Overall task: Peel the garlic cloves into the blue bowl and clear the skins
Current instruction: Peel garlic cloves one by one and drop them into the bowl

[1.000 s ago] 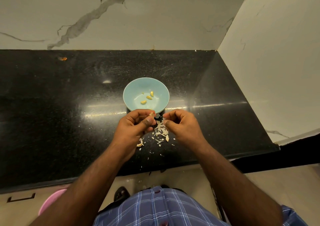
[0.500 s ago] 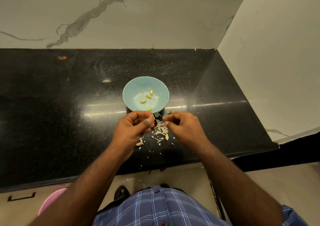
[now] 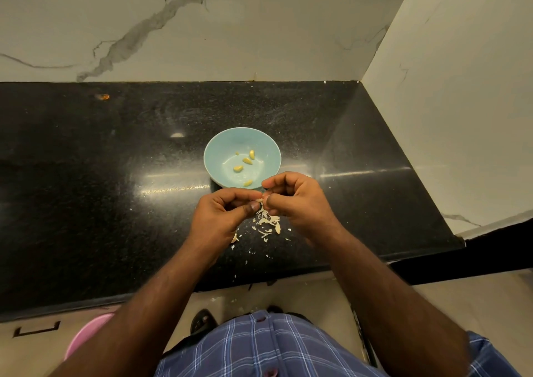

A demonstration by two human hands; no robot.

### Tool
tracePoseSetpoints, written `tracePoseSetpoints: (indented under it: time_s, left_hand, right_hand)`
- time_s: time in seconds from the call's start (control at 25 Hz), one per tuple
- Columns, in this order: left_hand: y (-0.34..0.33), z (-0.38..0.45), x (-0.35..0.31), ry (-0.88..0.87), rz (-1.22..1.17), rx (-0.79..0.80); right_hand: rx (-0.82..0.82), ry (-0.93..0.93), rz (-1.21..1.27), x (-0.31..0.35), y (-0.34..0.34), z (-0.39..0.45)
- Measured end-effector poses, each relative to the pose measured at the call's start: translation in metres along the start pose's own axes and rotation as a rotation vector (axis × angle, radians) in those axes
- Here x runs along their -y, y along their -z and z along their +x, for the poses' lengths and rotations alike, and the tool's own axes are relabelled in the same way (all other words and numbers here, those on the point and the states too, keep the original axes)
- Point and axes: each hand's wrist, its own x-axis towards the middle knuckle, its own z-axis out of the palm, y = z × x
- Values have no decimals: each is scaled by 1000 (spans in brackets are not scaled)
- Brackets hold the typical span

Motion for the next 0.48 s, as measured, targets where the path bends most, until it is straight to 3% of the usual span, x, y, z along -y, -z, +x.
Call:
tracePoseSetpoints:
  time_s: [0.32, 0.48]
  left_hand:
    - [-5, -1, -3, -110, 52, -5]
    - [-6, 3, -4, -104, 59, 8]
  right_hand:
    - [-63, 161, -213, -7, -8, -5]
    - [-55, 169, -162, -5, -3, -5]
